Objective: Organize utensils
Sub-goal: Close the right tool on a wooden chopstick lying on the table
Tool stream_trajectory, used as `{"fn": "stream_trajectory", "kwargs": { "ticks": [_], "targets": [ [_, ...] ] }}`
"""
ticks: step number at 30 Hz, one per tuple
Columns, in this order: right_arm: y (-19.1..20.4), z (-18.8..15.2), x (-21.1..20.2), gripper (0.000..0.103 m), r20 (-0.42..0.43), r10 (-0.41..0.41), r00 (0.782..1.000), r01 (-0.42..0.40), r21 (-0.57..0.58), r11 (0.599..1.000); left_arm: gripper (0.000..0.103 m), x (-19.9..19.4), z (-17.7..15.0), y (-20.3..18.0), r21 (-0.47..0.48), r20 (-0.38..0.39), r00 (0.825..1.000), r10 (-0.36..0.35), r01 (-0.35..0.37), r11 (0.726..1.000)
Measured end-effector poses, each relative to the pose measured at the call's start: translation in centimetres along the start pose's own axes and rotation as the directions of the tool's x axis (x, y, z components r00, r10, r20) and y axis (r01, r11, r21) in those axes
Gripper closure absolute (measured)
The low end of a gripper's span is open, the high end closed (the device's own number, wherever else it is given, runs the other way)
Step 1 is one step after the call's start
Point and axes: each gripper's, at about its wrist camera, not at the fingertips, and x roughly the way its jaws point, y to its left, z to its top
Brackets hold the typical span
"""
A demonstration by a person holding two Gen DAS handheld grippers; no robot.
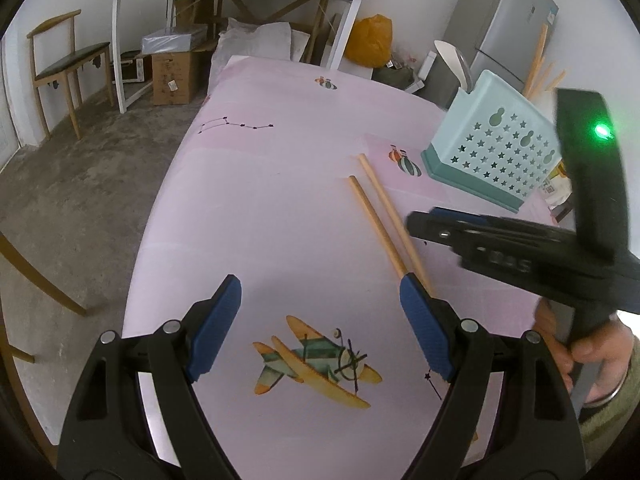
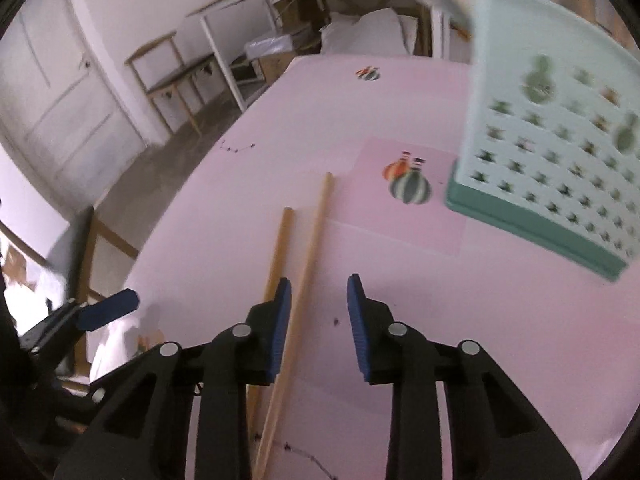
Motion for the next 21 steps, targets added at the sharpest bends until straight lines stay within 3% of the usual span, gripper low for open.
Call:
{"fn": "stream_trajectory", "kwargs": {
  "ticks": [9,21],
  "targets": [
    [1.3,0.5,1.0,0.097,-0.027,-0.039,0.999,0.038,-0.033,0.999,0.026,0.0,0.0,0.0,0.002,-0.002,1.0,-0.003,0.003,1.0],
    [-3.8,-4.6,-3.9,0.097,-0.04,-0.101,0.994,0.105,0.136,0.985,0.026,0.9,0.6,-1.9,0.054,-0.036,0.997,-0.066,0.068,0.996]
  ]
}}
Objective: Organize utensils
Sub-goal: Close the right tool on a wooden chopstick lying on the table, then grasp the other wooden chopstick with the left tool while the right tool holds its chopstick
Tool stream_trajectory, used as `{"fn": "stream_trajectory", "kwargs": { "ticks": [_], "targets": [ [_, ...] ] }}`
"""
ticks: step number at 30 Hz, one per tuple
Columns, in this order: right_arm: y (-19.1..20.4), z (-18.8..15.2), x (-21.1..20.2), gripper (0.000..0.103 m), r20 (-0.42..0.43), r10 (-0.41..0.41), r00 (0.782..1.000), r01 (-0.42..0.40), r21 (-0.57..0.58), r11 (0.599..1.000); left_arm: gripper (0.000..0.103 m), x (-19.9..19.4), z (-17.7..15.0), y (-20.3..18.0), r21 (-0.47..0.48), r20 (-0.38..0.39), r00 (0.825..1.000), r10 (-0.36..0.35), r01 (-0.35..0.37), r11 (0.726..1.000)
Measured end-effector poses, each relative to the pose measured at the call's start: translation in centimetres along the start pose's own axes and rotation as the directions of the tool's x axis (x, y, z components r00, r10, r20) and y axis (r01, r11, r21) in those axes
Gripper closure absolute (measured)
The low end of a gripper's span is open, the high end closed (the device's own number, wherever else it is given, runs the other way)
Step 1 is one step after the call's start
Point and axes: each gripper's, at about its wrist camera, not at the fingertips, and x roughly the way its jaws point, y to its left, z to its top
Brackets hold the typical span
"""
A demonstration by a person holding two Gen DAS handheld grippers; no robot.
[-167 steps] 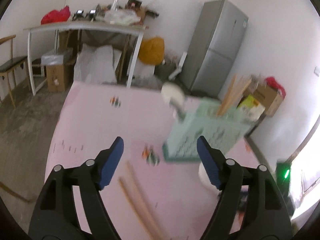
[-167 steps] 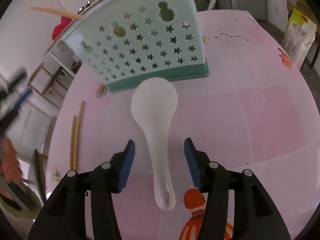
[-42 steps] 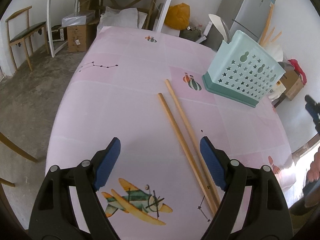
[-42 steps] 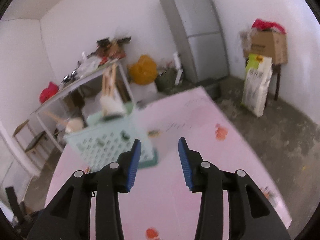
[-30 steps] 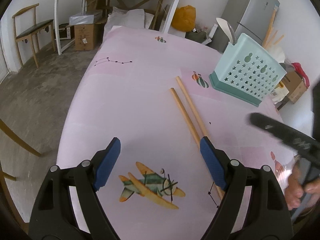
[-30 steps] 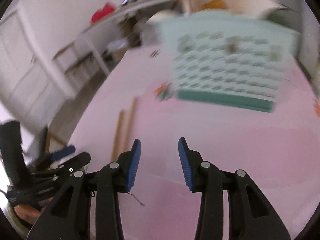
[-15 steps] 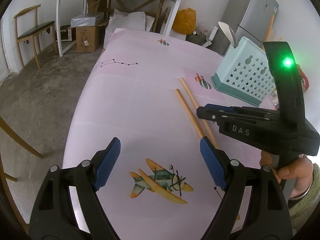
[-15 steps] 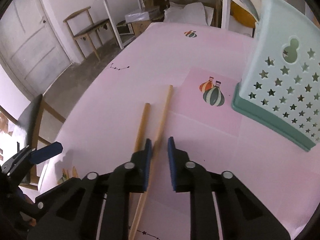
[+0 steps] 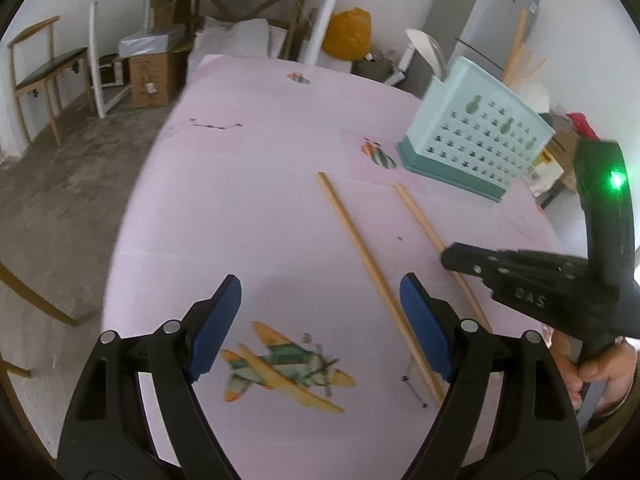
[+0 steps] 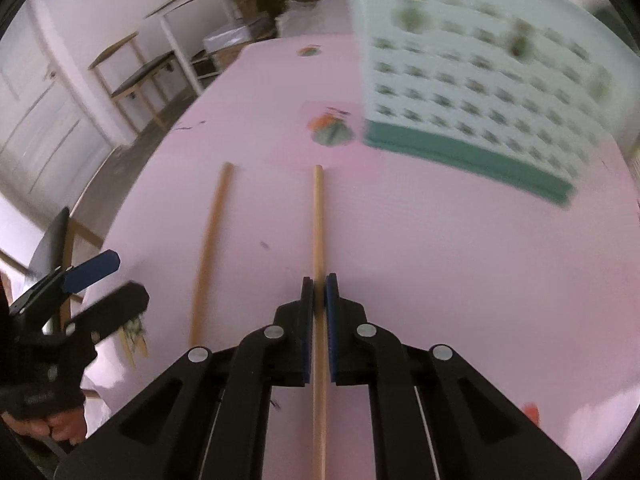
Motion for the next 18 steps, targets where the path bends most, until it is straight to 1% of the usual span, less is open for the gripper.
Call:
{"fn": "stream_trajectory", "kwargs": {
  "ticks": [1,3,4,5,6,7,8,9,11,12,13,15,17,18],
  "targets": [
    [-0.6,-0.5,-0.4,0.097,0.001,-0.002,1.0,0.002,0.023,1.0,0.026,0.3,0.1,-0.6,0.012,-0.012,1.0,-0.012,0.012,1.0],
    [-1.7,-1.4,-1.0,0.097,0.003,-0.01,1.0,0.01,0.066,0.998,0.03,0.5,-0.1,-1.5,0.042,-0.022,1.0,-0.015,0.016,0.999],
    [-2.2,-1.8,-1.3,0.097,0.005,-0.012,1.0,0.012,0.088,0.996,0.034,0.7,-0.1,-2.1,0.069,-0.028,1.0,-0.01,0.011,0.998],
    [-2.5,-2.0,-1.4,0.097,0.008,-0.011,1.0,0.01,0.101,0.995,0.039,0.9,-0.3,-2.8,0.099,-0.036,0.999,0.011,-0.007,0.995],
    [-2.9,-2.2,-1.6,0.097,0.012,-0.009,1.0,0.007,0.115,0.993,0.041,1.1,-0.4,-3.2,0.12,-0.042,0.999,0.025,-0.02,0.993],
    [-3.2,-2.3,-1.6,0.097,0.015,-0.008,1.0,0.006,0.125,0.992,0.046,1.3,-0.5,-3.8,0.146,-0.052,0.998,0.033,-0.025,0.989],
    [-3.3,-2.5,-1.6,0.097,0.02,-0.005,1.0,0.002,0.132,0.991,0.048,1.5,-0.7,-4.3,0.164,-0.062,0.998,0.032,-0.021,0.986],
    [-3.4,-2.5,-1.6,0.097,0.023,-0.003,1.0,0.0,0.135,0.991,0.049,1.6,-0.7,-4.5,0.172,-0.071,0.997,0.031,-0.018,0.985],
    [-3.1,-2.4,-1.4,0.097,0.026,-0.009,1.0,0.005,0.132,0.991,0.054,2.0,-0.9,-5.0,0.181,-0.094,0.995,0.039,-0.021,0.983],
    [-2.9,-2.4,-1.4,0.097,0.03,-0.012,0.999,0.009,0.128,0.992,0.054,2.1,-1.0,-5.0,0.184,-0.103,0.994,0.044,-0.025,0.983],
    [-2.8,-2.5,-1.3,0.097,0.033,-0.014,0.999,0.01,0.125,0.992,0.057,2.1,-1.1,-5.3,0.195,-0.098,0.993,0.058,-0.038,0.98],
    [-2.7,-2.5,-1.3,0.097,0.039,-0.013,0.999,0.008,0.125,0.992,0.064,2.0,-1.2,-5.4,0.212,-0.095,0.992,0.081,-0.059,0.975],
    [-2.8,-2.5,-1.3,0.097,0.044,-0.008,0.999,0.002,0.13,0.992,0.077,2.1,-1.1,-5.4,0.218,-0.089,0.99,0.11,-0.088,0.972],
    [-2.8,-2.5,-1.3,0.097,0.047,-0.004,0.999,-0.002,0.133,0.991,0.082,2.0,-1.1,-5.2,0.217,-0.088,0.989,0.122,-0.101,0.971]
  ]
}}
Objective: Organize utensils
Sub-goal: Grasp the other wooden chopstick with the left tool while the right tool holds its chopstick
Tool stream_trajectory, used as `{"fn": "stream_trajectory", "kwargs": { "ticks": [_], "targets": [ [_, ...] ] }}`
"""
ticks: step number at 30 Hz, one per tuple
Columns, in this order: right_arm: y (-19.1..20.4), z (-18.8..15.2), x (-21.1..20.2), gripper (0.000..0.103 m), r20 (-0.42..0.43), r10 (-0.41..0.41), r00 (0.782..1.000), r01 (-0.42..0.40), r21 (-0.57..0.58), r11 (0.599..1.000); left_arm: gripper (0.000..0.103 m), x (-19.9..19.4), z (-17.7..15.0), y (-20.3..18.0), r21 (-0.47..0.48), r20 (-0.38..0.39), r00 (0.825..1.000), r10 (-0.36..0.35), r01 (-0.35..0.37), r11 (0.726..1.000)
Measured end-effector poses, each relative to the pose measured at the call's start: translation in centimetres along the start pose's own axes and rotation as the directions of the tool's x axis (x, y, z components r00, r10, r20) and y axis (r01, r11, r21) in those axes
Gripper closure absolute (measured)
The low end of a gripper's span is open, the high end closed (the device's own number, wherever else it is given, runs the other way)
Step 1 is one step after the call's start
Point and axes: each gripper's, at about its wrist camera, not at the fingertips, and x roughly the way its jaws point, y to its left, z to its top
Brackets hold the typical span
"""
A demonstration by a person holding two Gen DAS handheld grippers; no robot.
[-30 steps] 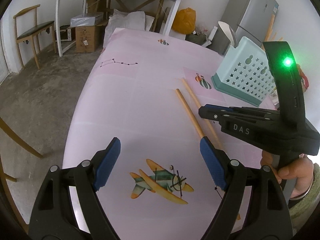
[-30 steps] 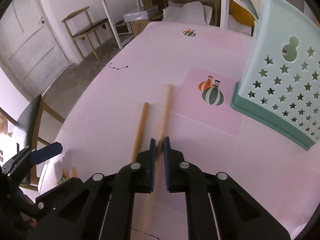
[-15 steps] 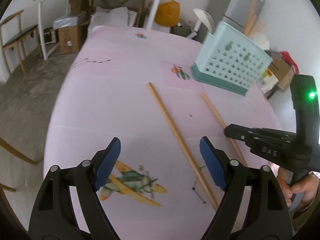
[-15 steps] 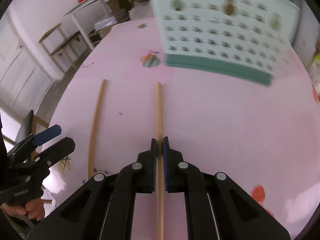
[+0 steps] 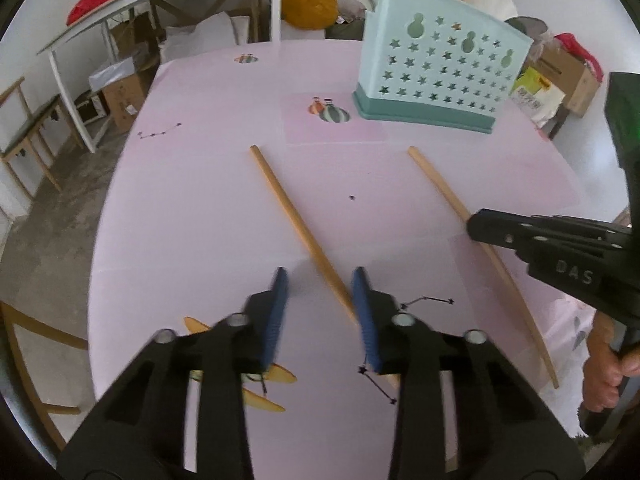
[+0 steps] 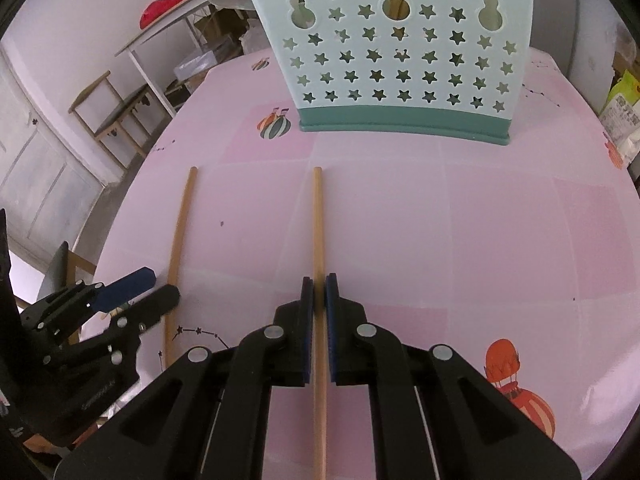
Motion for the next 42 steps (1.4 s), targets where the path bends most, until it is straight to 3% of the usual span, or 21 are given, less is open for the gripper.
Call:
{"fn": "stream_trajectory", "kwargs": {
  "ticks": [2,16,18,22,25,33,36,38,42],
  "targets": [
    [-0.2,-0.2,-0.3,0.097,0.003,0.004,1.0,-0.004,-0.001,1.0,0.094,0.0,0.1,0.3,-0.008,-0.007,1.0,0.013,-0.013,1.0],
    [-0.7,-3.4,-3.0,0.097,-0.074,-0.036,0.997,0.028,-0.111,0.993,0.098,-2.7,-3.1,2.1,-0.084,-0.135,0.989,-0.066,0.055,0.995],
    [-0.9,-3.6,-3.2,0.095,-0.082,-0.032,0.996,0.023,-0.112,0.993,0.096,-2.7,-3.2,2.0,-0.085,-0.139,0.988,-0.065,0.054,0.995],
    [-1.1,-3.1,-3.0,0.089,-0.084,-0.012,0.996,0.004,-0.093,0.996,0.078,-2.3,-2.5,1.6,-0.056,-0.13,0.99,-0.047,0.04,0.998],
    [-0.9,-2.4,-2.6,0.085,-0.065,-0.016,0.998,0.01,-0.09,0.996,0.072,-1.6,-1.8,1.4,-0.027,-0.104,0.994,-0.015,0.012,1.0],
    [0.2,0.0,-0.8,0.085,-0.006,-0.045,0.999,0.044,-0.117,0.992,0.072,0.7,1.2,1.3,0.016,-0.066,0.996,0.063,-0.062,0.998],
    [0.7,0.6,-0.3,0.091,0.009,-0.068,0.998,0.068,-0.147,0.987,0.082,1.5,2.4,1.5,0.008,-0.05,0.996,0.073,-0.072,0.997],
    [0.8,0.6,-0.3,0.094,0.01,-0.062,0.998,0.063,-0.159,0.985,0.094,1.6,2.6,1.6,0.005,-0.045,0.996,0.075,-0.075,0.997],
    [0.3,-0.1,-0.9,0.096,-0.008,-0.046,0.999,0.044,-0.151,0.987,0.098,1.0,1.8,1.7,-0.006,-0.05,0.997,0.063,-0.063,0.998]
  ]
}}
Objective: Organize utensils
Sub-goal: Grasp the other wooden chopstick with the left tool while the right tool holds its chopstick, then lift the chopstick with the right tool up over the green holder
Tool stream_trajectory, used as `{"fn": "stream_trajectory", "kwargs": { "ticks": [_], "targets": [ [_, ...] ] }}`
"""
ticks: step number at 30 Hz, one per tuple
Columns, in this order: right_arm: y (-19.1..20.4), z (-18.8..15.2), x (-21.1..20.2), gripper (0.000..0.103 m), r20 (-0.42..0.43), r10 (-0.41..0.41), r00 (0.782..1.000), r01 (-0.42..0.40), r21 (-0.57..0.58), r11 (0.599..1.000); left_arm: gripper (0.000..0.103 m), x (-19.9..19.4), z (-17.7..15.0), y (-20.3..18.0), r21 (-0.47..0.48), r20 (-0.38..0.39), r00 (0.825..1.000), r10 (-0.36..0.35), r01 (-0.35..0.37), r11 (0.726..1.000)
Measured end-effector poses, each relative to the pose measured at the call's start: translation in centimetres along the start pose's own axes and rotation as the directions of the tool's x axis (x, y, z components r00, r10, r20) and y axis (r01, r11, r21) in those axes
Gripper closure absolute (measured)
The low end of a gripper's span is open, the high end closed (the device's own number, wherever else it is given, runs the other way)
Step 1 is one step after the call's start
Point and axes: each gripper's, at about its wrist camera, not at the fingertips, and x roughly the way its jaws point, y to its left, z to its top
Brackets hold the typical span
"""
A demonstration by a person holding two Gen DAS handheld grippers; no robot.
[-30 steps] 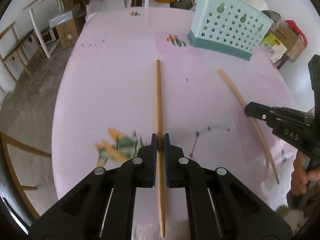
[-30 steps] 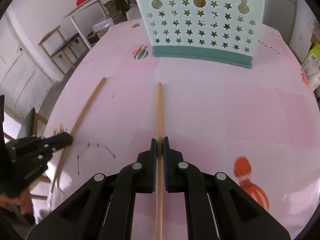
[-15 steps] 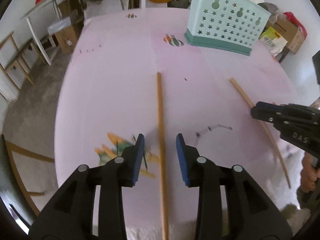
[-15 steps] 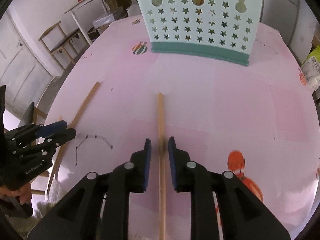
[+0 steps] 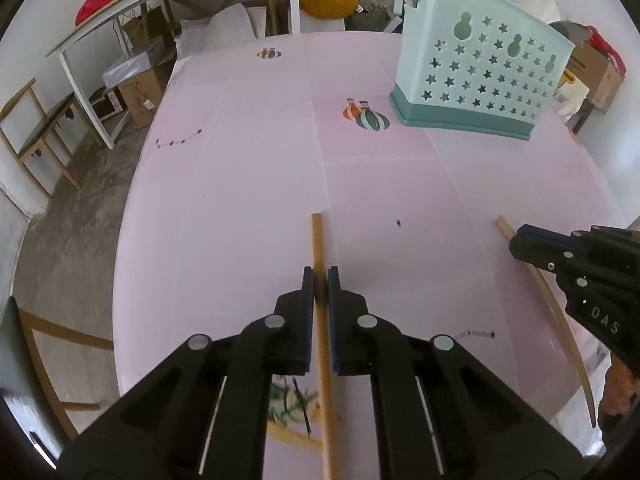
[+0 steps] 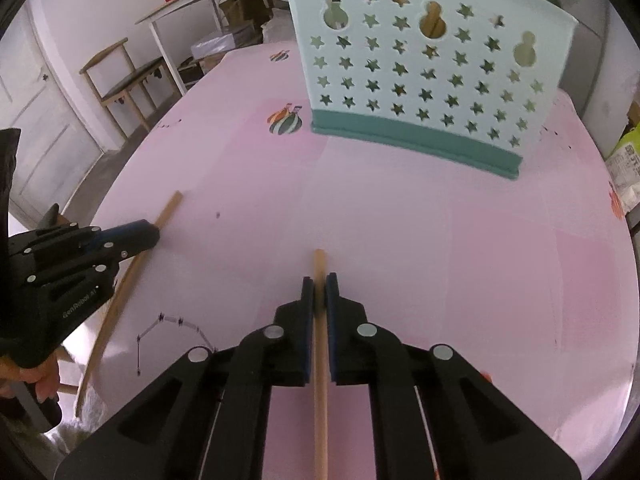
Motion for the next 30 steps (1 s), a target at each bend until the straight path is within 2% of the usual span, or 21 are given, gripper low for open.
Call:
{"fn": "stream_trajectory", "kwargs": {
  "ticks": [7,17,23,30],
  "targets": [
    [-0.3,-0.6,-0.4,0.096,-0.01,0.014,1.0,-0.014,0.018,1.0,0.096,-0.1,-0.2,-0.8,0.03,-0.009,0.999,0.046,-0.046,0.999],
    [-0.7,-0.2,-0.3,0.097,0.006,0.037,0.999,-0.038,0.062,0.997,0.098,0.5,0.5,-1.0,0.041,0.023,0.998,0.064,-0.065,0.997],
    [-1.6,0.0,-1.7,0.097,0.042,0.081,0.996,-0.086,0.124,0.989,0.098,0.4,0.4,-1.1,0.047,0.024,0.997,0.071,-0.072,0.996],
    [-2.2,0.4,-3.9,0.097,0.102,0.091,0.991,-0.106,0.154,0.982,0.098,0.3,0.3,-1.2,0.055,0.028,0.997,0.078,-0.079,0.995]
  ]
}}
